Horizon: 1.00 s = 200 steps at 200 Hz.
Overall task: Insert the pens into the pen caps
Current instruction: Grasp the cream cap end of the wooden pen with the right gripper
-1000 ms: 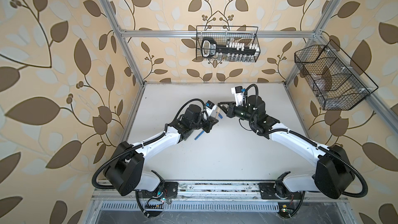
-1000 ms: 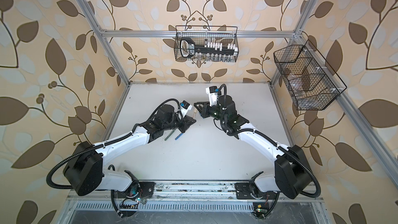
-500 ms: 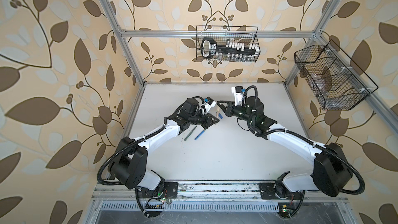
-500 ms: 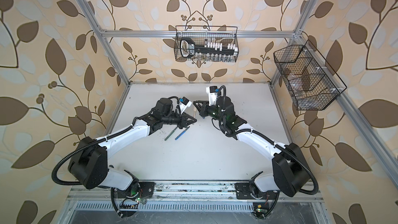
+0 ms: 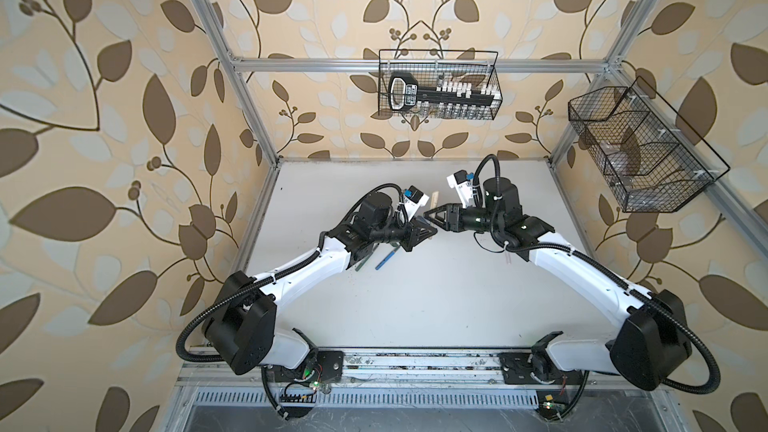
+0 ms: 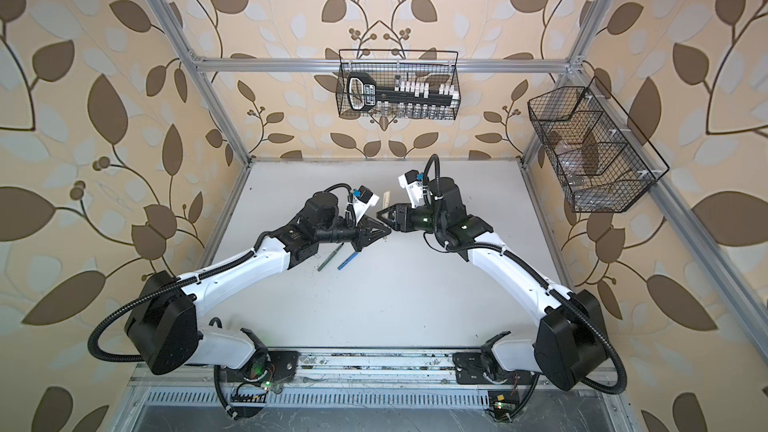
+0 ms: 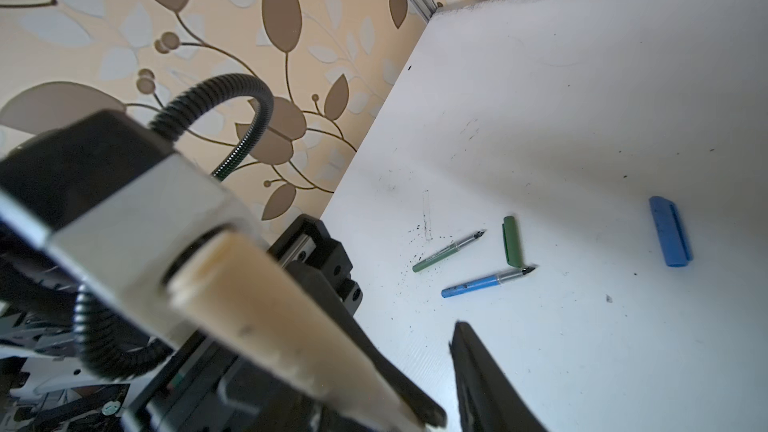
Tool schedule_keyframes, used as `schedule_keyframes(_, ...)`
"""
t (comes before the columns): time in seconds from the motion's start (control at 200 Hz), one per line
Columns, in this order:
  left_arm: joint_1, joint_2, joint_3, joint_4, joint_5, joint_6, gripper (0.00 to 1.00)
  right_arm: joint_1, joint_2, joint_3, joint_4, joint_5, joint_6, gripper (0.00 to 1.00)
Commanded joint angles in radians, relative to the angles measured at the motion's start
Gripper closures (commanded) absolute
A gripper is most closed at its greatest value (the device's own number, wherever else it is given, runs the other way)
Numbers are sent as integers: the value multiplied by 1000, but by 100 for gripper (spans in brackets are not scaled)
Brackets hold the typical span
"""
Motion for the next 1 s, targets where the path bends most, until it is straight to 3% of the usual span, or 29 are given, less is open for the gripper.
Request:
schedule_keyframes(0.0,-10,-20,-25,84,57,-40,100,-18,-33,-26,13,-24,-1,50)
schedule_keyframes(0.22,-15,10,-29,92,98,-69,100,-32,-42,-31,104,-31,15,48)
schedule_keyframes(0.54,-21,64,-18,79,122,-86,100,-26,-10,-12,131,-47,13,57)
schedule_keyframes(0.995,-22,89,4,92,97,-88,100,-15,13,-43,80,-36,10,89)
